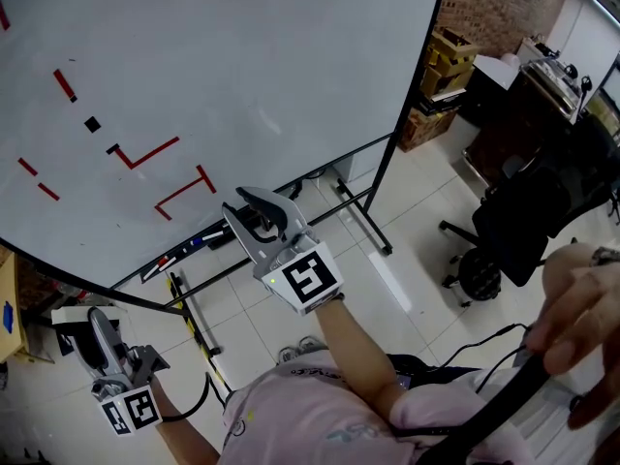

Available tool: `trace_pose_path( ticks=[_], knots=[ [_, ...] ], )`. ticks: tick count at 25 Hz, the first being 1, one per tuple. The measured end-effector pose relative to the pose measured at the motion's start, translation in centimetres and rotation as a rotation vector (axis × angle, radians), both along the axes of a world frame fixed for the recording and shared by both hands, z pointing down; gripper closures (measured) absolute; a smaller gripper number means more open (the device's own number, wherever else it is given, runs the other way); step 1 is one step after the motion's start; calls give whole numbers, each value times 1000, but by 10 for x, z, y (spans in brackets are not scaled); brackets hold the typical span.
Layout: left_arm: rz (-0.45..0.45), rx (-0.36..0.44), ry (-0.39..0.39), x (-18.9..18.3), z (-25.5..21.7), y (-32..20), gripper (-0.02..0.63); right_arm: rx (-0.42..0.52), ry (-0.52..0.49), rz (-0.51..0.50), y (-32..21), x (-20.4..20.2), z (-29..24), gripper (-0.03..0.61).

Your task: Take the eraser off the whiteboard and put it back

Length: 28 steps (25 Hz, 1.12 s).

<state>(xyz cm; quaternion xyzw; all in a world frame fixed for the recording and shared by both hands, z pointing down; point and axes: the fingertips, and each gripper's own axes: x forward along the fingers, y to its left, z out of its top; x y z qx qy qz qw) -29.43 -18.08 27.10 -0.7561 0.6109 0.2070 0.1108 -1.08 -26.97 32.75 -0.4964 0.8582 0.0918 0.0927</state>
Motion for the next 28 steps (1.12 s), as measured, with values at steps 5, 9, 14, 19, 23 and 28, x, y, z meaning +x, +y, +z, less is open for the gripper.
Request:
trace_pose_path(
  ticks=[5,9,14,19,23,28],
  knots=[
    [7,0,10,-8,0,-5,324,5,14,0,-4,-7,2,479],
    [23,-3,8,-10,0,-8,324,-13,17,12,-4,-11,6,479],
    [79,17,13,-6,-3,-5,324,-28,-2,33,7,-10,10,479],
    [124,4,31,12,4,-1,324,-38,51,70,19,10,28,479],
    [145,-10,28,35,6,12,324,-29,46,73,33,28,21,479],
    [130,-38,53,68,11,38,324,-44,39,53,60,57,23,479]
  ],
)
